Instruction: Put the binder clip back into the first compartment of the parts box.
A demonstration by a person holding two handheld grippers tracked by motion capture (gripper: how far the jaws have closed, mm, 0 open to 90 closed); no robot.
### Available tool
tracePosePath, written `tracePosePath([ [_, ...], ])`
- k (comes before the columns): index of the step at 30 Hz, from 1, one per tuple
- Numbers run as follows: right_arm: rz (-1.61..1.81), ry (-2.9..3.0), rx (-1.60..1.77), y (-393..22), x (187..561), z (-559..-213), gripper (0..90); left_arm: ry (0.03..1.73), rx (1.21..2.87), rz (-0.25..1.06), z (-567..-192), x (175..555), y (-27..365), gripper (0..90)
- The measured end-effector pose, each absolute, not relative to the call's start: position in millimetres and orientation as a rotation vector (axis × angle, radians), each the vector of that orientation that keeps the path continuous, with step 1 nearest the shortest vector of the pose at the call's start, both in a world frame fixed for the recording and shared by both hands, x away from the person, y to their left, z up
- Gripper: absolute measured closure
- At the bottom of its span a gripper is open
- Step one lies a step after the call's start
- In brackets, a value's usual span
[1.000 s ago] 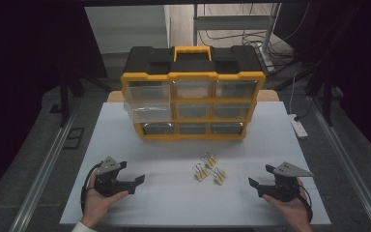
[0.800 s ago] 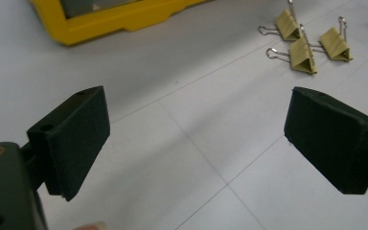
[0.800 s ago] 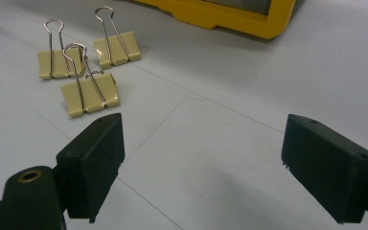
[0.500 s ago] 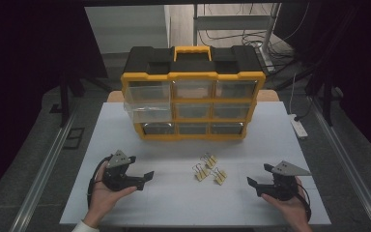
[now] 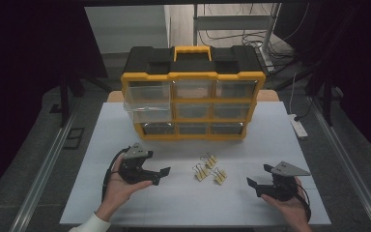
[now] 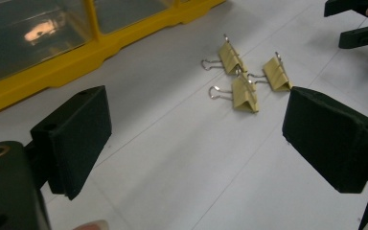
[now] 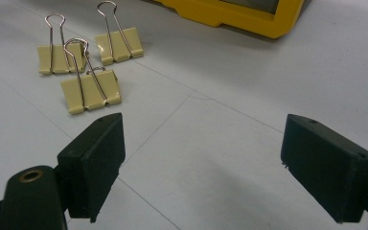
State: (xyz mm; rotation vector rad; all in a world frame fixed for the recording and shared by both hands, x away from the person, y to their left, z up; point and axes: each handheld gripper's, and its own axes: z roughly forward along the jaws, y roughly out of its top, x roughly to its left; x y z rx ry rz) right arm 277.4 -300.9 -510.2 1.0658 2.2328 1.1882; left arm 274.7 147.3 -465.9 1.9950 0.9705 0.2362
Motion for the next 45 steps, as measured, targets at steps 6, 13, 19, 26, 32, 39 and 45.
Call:
tracePosePath([
  [6, 1.178, 2.234, 1.068, -301, 278, -511, 15.9, 0.953, 2.007, 0.219, -462, 282, 136, 10.5],
  [13, 1.17, 2.234, 1.07, -301, 278, -512, 16.0, 0.939, 2.008, 0.215, -454, 289, 123, 11.2],
  [19, 1.161, 2.234, 1.07, -301, 279, -512, 16.0, 0.924, 2.027, 0.199, -450, 296, 111, 11.6],
  [26, 1.155, 2.24, 1.064, -301, 279, -513, 16.0, 0.927, 2.063, 0.155, -455, 309, 92, 11.9],
  [32, 1.155, 2.235, 1.065, -302, 279, -513, 16.3, 0.907, 2.098, 0.097, -461, 318, 72, 12.2],
  [39, 1.153, 2.238, 1.062, -302, 279, -513, 16.3, 0.9, 2.159, 0.023, -475, 330, 51, 13.3],
  [45, 1.149, 2.239, 1.066, -302, 280, -514, 16.3, 0.896, 2.185, -0.013, -482, 338, 44, 16.0],
])
